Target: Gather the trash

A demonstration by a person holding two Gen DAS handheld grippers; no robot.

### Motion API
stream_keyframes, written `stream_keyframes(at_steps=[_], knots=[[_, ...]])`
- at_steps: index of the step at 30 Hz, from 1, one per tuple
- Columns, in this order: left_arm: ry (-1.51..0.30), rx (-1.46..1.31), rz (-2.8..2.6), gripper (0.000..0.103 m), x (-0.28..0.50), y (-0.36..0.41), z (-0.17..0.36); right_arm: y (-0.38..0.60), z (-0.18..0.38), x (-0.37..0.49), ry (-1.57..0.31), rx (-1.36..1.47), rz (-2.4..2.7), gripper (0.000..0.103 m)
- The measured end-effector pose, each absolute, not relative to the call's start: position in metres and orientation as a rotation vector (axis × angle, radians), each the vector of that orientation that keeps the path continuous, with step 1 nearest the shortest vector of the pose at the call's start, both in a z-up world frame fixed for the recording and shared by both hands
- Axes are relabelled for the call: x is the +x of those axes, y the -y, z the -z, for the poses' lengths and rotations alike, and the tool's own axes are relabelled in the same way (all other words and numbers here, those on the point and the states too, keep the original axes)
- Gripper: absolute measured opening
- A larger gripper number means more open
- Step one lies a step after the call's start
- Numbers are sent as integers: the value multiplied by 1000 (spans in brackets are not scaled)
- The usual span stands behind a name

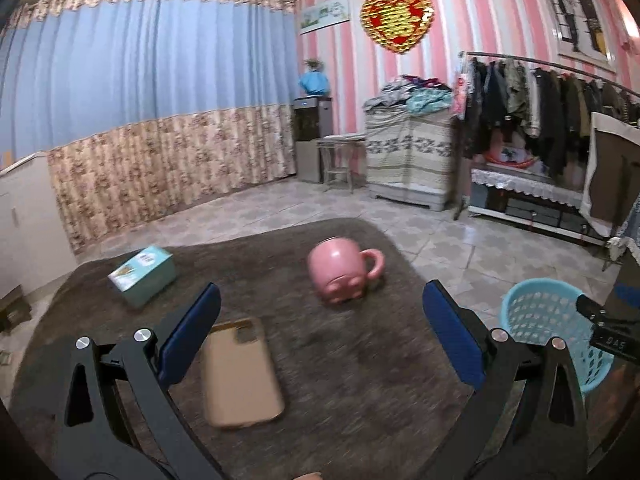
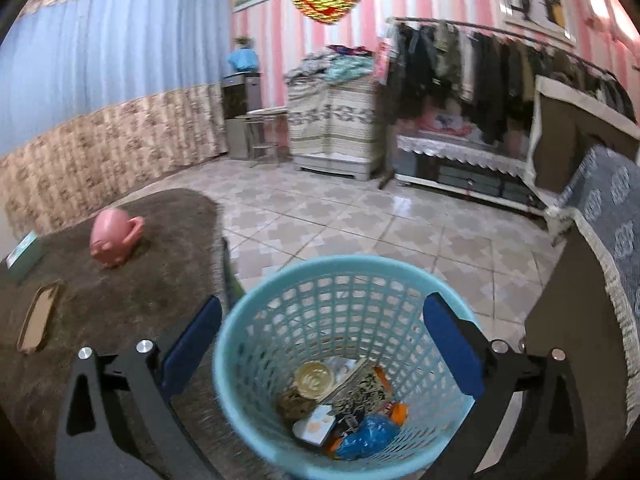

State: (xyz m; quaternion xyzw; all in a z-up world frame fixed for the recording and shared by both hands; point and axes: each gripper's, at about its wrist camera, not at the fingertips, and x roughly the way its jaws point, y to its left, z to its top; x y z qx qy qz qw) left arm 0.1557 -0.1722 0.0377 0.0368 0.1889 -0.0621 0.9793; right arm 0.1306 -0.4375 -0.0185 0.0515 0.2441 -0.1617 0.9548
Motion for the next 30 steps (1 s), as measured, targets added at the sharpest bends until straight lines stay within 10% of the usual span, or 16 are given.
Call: stream_keyframes(at_steps=[30], knots=[[-320, 11, -32, 98, -3, 49, -29, 289, 16, 3, -393, 70, 115, 99]])
